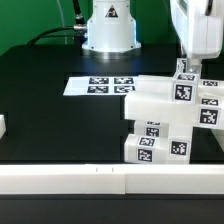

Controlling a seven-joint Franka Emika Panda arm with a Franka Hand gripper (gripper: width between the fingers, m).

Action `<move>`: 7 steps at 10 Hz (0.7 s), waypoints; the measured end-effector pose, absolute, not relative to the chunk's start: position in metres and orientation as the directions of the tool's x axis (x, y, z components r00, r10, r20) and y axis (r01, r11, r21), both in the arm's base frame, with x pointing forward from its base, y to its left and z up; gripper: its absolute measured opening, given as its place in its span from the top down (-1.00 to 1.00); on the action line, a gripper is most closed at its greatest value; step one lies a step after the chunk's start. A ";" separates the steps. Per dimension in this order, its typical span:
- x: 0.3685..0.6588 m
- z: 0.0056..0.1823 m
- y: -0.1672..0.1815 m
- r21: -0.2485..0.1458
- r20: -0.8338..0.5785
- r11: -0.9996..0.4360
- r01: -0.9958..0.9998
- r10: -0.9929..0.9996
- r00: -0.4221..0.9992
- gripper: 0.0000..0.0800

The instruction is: Assemble chair

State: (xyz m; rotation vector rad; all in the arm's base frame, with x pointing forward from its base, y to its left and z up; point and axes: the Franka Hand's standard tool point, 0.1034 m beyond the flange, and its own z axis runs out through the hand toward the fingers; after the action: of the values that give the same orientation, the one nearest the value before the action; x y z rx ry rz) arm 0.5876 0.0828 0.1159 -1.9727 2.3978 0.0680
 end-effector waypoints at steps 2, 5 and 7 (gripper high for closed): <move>0.588 0.116 0.086 0.014 -0.063 0.295 -0.955 -0.953 -0.295 0.28; 0.588 0.116 0.087 0.017 -0.069 0.277 -0.961 -0.958 -0.278 0.28; 0.587 0.118 0.089 0.037 -0.071 0.210 -0.977 -0.975 -0.212 -0.52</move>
Offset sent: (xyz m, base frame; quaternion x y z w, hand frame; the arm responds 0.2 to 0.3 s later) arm 0.0000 0.0000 0.0000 0.0000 0.0000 0.0650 0.9979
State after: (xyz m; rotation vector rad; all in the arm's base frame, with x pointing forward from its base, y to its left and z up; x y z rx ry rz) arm 0.5868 0.0889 0.1181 -1.9506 2.4185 0.1145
